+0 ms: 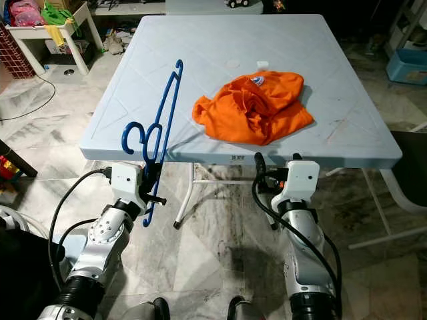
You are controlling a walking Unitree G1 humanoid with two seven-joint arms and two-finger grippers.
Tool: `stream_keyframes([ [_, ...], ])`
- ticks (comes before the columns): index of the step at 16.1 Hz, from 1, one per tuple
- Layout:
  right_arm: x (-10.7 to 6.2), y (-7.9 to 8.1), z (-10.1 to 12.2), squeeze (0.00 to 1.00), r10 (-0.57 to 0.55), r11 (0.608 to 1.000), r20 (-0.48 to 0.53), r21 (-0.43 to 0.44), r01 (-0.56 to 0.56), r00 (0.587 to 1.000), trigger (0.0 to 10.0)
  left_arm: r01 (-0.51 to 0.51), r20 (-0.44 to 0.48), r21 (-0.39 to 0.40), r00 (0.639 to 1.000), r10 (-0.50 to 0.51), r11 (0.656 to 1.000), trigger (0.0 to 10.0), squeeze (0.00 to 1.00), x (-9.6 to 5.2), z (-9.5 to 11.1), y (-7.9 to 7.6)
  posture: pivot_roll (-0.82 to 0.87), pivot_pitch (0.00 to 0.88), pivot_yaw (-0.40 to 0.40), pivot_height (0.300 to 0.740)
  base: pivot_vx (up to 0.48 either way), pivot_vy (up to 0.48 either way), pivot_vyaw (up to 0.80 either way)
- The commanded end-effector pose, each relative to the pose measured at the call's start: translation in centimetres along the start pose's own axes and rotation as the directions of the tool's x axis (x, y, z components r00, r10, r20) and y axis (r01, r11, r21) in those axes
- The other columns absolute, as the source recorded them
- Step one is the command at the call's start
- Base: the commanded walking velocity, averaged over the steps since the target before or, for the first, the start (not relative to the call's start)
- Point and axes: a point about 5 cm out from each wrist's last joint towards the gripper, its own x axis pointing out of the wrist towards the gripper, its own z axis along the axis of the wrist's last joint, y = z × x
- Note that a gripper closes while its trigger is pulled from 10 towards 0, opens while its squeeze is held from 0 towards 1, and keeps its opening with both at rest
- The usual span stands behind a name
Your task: Hang hanger
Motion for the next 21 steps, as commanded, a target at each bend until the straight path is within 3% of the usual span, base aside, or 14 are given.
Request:
stream_keyframes([
  [1, -0.04, 0.06, -0.19, 0.00, 0.002, 1.000, -0.014, 0.011, -0.001, 1.000, 10.0, -0.011, -0.048, 0.003, 0.999, 0.011, 1.000, 10.0, 0.00, -0.36, -0.87, 0.12, -0.09, 0.124, 0.019, 0.740, 0.000, 0.000, 0.00],
  [16, -0.15, -0.32, -0.29, 0.00, -0.029, 1.000, -0.020, 0.009, 0.029, 0.999, 10.0, 0.000, -0.075, 0.007, 0.997, 0.000, 1.000, 10.0, 0.00, -0.48, -1.27, 0.17, -0.09, 0.127, 0.027, 0.740, -0.268, 0.000, 0.00],
  [21, -0.37, -0.46, -0.52, 0.00, -0.042, 0.999, -0.028, 0.013, 0.042, 0.999, 10.0, 0.005, -0.085, 0.008, 0.996, -0.005, 1.000, 10.0, 0.00, -0.60, -1.51, 0.11, -0.09, 0.134, 0.024, 0.740, 0.000, 0.000, 0.00],
])
